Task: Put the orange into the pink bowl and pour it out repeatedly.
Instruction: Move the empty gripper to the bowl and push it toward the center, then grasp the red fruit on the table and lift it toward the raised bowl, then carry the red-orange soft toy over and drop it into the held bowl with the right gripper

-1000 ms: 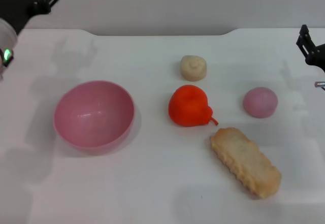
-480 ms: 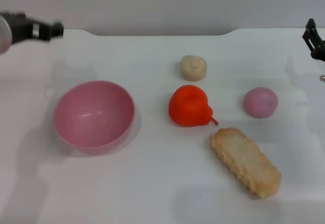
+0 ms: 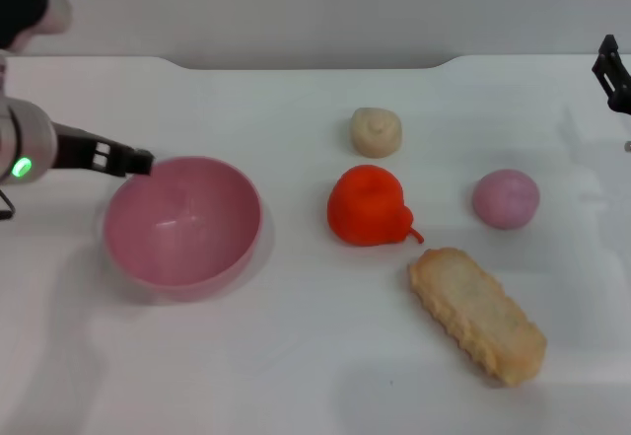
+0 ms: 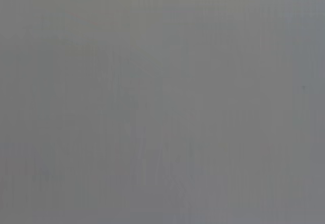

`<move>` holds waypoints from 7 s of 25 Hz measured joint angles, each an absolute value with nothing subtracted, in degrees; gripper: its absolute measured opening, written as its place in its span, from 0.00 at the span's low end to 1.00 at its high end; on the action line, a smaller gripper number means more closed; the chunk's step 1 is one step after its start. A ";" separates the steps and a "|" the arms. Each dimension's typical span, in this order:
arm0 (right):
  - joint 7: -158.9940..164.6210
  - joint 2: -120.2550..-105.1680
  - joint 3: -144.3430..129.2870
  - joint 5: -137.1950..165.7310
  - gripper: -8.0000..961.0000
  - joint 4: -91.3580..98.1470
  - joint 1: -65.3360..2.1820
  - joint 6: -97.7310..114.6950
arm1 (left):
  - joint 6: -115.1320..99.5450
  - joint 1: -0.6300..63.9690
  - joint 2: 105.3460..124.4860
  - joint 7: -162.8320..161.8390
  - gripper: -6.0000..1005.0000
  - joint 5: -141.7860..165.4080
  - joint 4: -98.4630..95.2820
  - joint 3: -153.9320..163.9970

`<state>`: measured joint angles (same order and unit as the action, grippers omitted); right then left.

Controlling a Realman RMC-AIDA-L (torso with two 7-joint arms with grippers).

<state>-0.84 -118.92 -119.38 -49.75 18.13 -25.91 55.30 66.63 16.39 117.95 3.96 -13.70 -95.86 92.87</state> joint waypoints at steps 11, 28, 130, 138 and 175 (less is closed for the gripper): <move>-0.91 -118.91 -119.26 -49.54 0.83 18.02 -26.02 55.28 | 70.15 17.53 118.06 3.26 0.79 -13.81 -93.87 94.63; -0.97 -118.95 -119.26 -49.28 0.83 18.33 -25.92 55.31 | 63.31 19.49 118.22 1.52 0.79 -13.82 -84.82 96.58; 4.30 -119.02 -105.59 -28.75 0.82 71.85 -35.13 -52.24 | 67.39 33.85 117.77 9.84 0.05 -12.10 -84.39 79.54; 3.39 -119.01 -106.90 -33.01 0.81 64.62 -37.58 -50.26 | 67.32 34.26 117.85 9.84 0.05 -12.18 -83.96 79.94; -0.17 -118.92 -104.62 -27.56 0.07 83.47 -32.59 -53.78 | 65.91 34.05 117.74 11.34 0.05 -11.70 -82.25 78.94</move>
